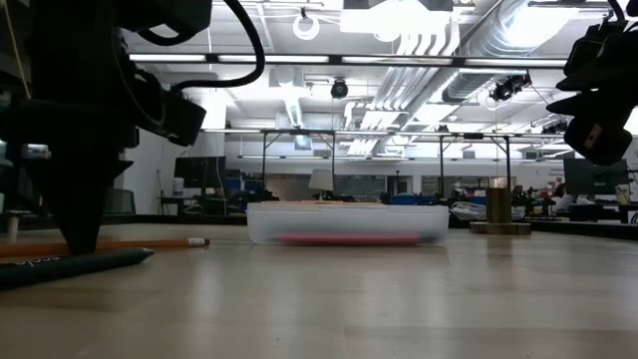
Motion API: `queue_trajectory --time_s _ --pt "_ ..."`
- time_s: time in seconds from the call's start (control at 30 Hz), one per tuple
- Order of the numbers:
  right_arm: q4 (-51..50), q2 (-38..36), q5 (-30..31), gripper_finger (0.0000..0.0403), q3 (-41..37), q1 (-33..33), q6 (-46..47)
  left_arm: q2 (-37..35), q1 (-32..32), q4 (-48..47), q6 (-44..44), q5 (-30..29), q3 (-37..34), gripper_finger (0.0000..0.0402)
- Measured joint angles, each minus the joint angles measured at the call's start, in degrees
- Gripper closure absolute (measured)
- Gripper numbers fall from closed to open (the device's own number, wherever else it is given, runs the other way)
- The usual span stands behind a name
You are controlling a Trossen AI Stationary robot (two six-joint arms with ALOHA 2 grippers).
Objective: Pick & place school supplies into a supply box
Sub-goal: Put the yellow pen into the container
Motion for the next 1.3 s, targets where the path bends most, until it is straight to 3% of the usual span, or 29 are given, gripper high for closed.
queue_trajectory --time_s 0.33,1.3 --pt "0.0 0.0 0.0 0.0325 0.0 0.0 0.0 -0.1 0.0 -0.3 0.0 -0.4 0.0 0.0382" --pt "0.0 0.0 0.0 0.0325 0.0 0.0 -0.2 -4.6 0.0 -0.7 -1.0 -1.2 -0.6 0.0382"
